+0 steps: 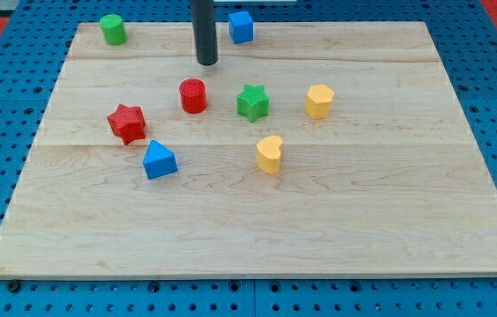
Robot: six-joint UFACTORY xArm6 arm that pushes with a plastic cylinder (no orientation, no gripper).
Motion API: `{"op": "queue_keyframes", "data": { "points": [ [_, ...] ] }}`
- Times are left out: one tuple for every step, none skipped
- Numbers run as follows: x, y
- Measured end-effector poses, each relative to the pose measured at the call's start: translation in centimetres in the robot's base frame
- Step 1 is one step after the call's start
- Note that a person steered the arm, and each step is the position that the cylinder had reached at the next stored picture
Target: Slide the red circle closer to green star
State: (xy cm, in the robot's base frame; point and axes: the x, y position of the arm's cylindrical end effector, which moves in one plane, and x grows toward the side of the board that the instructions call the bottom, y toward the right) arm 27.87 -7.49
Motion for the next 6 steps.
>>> {"op": "queue_keyframes", "data": {
  "points": [
    [0.0,-2.5],
    [0.0,-4.7],
    [5.0,-4.8],
    [7.8,-7.0],
    [8.9,-4.1],
    [9.8,-0.3]
  ]
}}
